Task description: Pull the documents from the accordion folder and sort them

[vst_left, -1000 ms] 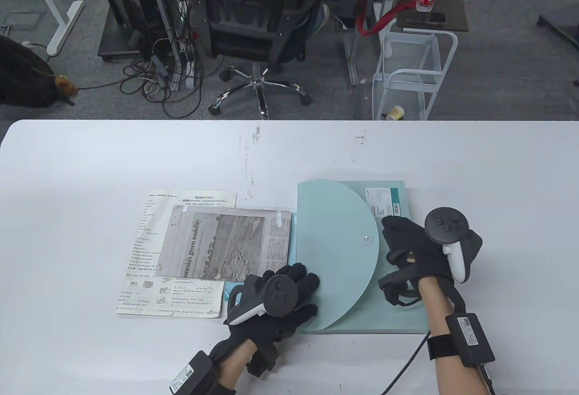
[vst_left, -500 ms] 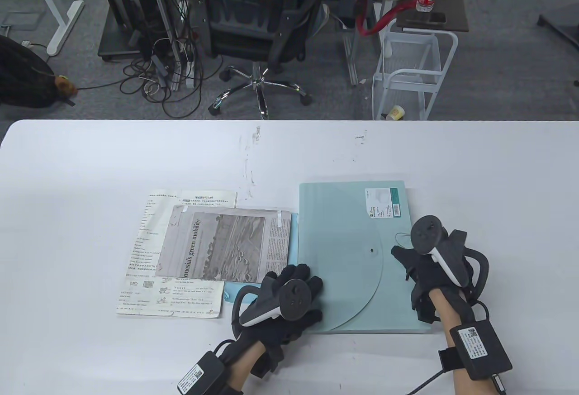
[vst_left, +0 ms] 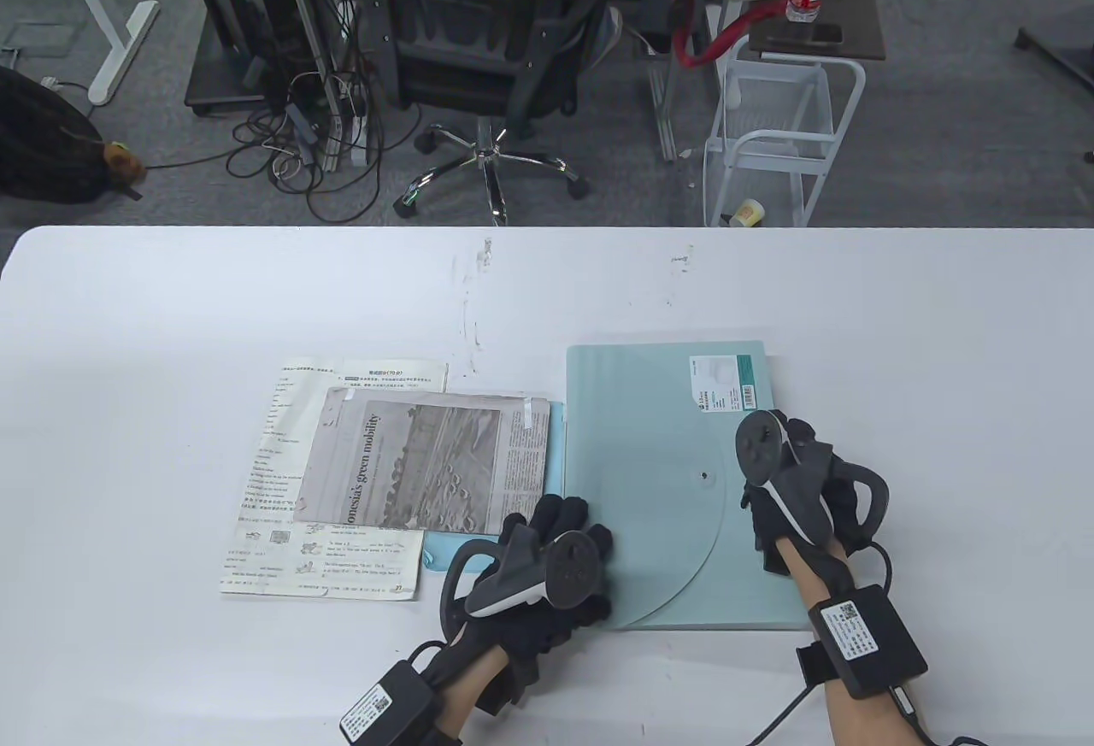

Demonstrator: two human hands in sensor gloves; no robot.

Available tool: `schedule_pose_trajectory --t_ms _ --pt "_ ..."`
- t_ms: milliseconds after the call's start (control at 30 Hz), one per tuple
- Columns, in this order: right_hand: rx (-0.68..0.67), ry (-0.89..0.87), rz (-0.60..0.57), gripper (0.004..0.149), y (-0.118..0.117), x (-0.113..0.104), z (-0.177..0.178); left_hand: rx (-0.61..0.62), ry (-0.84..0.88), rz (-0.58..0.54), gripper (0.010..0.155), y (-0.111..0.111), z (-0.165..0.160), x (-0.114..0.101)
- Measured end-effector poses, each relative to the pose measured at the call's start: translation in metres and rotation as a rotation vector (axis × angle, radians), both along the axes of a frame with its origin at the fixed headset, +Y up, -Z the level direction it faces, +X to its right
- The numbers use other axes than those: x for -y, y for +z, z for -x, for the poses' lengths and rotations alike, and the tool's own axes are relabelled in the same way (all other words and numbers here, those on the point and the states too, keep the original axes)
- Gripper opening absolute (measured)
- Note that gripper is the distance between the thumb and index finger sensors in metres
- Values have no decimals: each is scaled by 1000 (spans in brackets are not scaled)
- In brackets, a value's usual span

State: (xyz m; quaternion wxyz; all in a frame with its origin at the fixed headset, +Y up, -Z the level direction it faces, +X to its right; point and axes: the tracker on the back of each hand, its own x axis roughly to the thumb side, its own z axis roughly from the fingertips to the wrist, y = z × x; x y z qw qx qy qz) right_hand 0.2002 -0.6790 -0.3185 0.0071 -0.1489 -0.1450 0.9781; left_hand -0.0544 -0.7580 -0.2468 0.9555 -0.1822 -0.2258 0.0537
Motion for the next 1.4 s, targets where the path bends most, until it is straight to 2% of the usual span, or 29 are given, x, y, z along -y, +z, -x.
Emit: schedule_pose_trajectory --t_ms 133,333,500,633,800,967,1000,1100,1233,1400 --pt "-46 38 85 38 -2 -2 14 5 9 12 76 0 -1 0" --pt "-107 22 242 38 -14 21 45 13 22 35 78 -1 -2 2" --pt "-128 114 240 38 -23 46 64 23 13 35 77 0 -4 3" --pt "-148 105 282 37 -28 51 71 23 20 53 77 -1 -4 3" --pt "-213 242 369 38 -19 55 83 34 18 46 77 -1 -5 3" --pt "-168 35 483 46 -17 43 61 39 38 39 77 -1 -2 2" --pt "-162 6 468 45 -15 39 56 40 38 36 78 -1 -2 2" --pt "-140 -125 315 49 -3 20 39 39 34 25 77 -1 -2 2" --pt "-200 -295 242 57 17 8 33 36 52 36 78 -2 -1 2" --pt "-270 -255 189 66 41 9 46 34 69 36 78 -3 2 1"
